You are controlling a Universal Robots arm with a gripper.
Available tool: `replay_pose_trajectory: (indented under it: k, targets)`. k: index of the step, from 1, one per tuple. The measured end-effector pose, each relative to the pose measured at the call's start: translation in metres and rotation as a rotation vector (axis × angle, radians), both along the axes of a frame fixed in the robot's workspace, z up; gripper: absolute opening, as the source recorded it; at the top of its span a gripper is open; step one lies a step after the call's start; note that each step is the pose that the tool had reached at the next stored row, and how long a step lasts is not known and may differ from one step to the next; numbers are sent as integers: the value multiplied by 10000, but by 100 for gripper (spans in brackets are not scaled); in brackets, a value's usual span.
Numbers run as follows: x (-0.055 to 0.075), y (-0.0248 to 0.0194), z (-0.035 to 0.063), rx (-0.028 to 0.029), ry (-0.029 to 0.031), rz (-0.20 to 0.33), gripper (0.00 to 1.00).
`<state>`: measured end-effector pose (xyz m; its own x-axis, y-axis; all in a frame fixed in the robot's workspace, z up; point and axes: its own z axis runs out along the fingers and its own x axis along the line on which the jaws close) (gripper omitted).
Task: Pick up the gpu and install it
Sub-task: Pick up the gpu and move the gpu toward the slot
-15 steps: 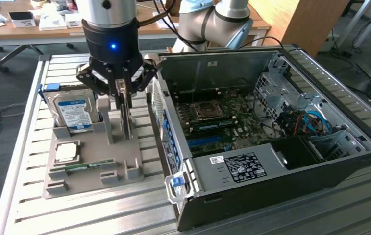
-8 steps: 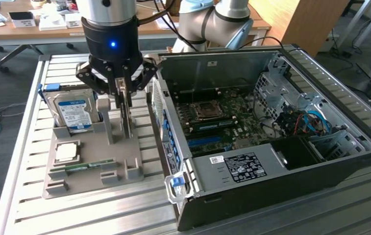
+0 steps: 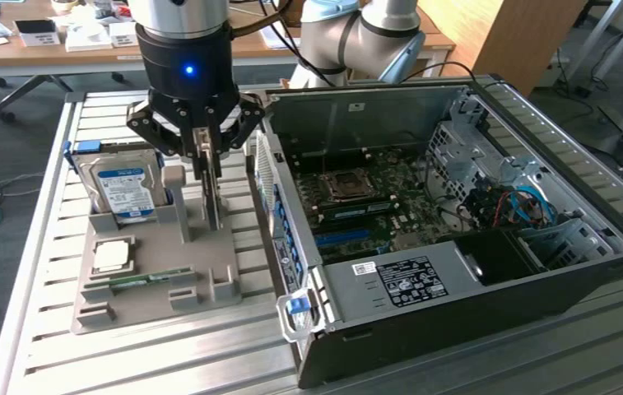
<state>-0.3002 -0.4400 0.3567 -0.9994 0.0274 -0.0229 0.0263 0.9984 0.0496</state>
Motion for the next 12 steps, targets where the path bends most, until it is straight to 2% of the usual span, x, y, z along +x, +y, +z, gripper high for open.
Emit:
replay_pose_trajectory:
  k: [12]
  targets:
    - [0,0,54,0,0,0,27]
